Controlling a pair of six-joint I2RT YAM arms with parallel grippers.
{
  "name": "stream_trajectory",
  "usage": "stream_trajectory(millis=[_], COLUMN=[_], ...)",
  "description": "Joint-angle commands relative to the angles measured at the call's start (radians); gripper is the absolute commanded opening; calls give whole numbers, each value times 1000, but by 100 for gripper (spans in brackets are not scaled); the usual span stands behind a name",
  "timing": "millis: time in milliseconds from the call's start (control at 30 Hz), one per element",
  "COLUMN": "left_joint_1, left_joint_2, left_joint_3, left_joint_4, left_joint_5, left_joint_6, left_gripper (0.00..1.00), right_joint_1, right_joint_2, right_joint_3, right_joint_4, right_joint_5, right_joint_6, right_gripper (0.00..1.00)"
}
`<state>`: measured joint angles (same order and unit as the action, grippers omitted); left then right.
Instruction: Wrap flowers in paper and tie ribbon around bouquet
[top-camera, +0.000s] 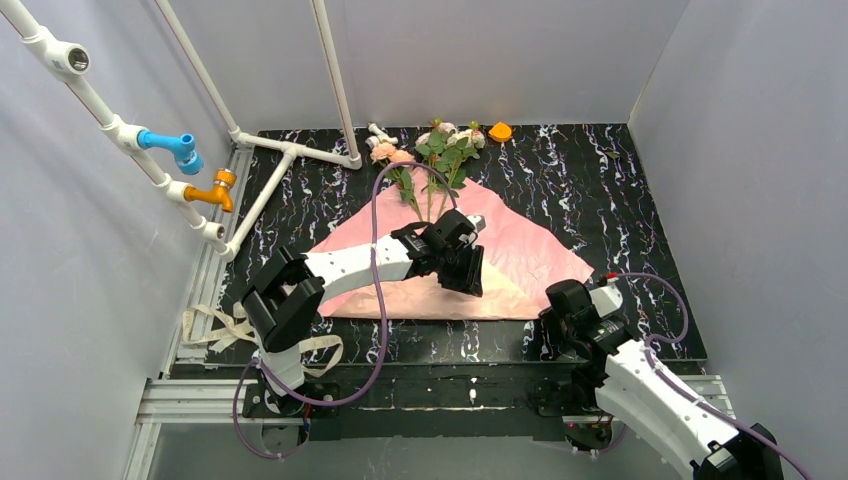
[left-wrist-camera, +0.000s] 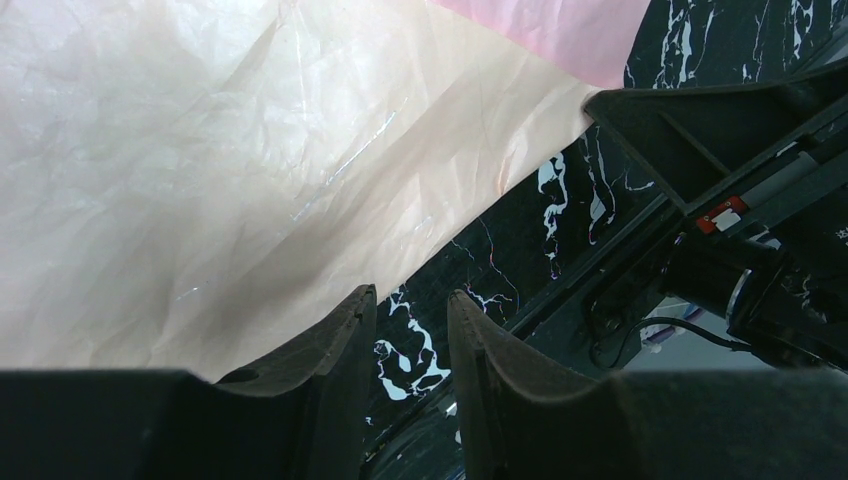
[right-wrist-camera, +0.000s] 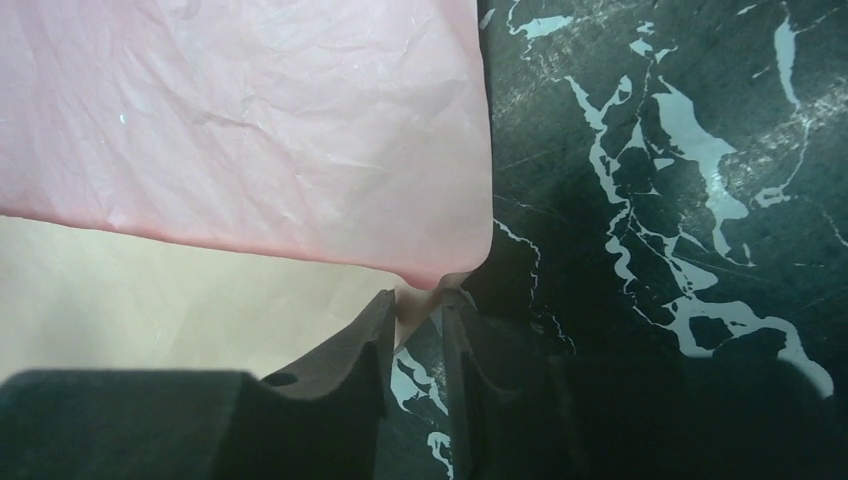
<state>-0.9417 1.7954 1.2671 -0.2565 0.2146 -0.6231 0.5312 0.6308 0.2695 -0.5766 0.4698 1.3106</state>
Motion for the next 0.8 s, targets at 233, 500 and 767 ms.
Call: stream_trajectory(millis=[233,500,767], left_joint_1=[-31,-78,-83], left_joint_2=[27,152,214], left_joint_3=[73,156,119], left_joint_4=[-46,-61,-4], left_joint_5=[5,-4,-41], left_joint_6=[154,161,125], left_gripper=[32,30,26], right_joint_1=[-7,-7,-7], right_joint_2=[44,46,36], right_joint_3=[66,146,215], right_joint_4=[-27,-37,-52], right_joint_5=[79,73,60], right_joint_6=[-137,-223,-288], right_gripper=[5,1,1])
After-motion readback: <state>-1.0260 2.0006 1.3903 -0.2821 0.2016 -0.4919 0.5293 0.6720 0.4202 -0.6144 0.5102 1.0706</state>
